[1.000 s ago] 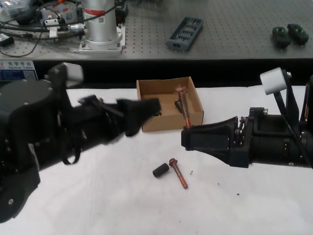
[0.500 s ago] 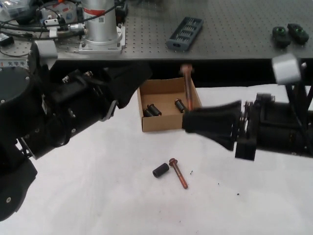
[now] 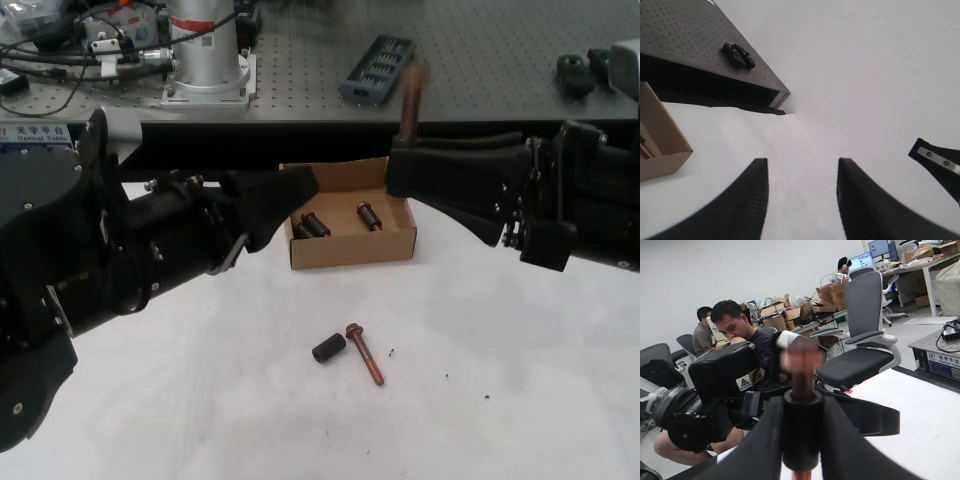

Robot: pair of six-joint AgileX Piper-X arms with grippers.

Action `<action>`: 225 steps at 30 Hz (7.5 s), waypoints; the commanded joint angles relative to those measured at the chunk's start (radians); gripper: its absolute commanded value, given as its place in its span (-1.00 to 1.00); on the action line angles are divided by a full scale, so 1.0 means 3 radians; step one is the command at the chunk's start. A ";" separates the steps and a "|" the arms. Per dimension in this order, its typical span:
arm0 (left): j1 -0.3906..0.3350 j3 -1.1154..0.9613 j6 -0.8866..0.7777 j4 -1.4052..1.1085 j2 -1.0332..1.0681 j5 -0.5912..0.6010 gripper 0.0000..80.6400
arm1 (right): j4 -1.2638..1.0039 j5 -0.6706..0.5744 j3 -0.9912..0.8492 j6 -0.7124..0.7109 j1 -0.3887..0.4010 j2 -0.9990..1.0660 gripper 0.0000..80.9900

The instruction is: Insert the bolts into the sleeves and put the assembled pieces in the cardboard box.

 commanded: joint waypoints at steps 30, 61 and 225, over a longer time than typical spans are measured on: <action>0.0102 -0.0015 0.0557 0.0499 0.0040 -0.0141 -0.25 | 0.0706 0.0236 -0.0276 0.0145 -0.0139 0.0911 -0.89; 0.0360 -0.0015 0.0135 0.0510 0.0177 0.0534 -0.38 | 0.2903 0.0314 -0.3421 0.0284 -0.0555 0.3081 -0.89; -0.0599 -0.3004 0.3167 0.5099 0.1887 -0.1317 -0.23 | 0.3707 0.1059 -0.0067 -0.0317 -0.0711 -0.1267 -0.71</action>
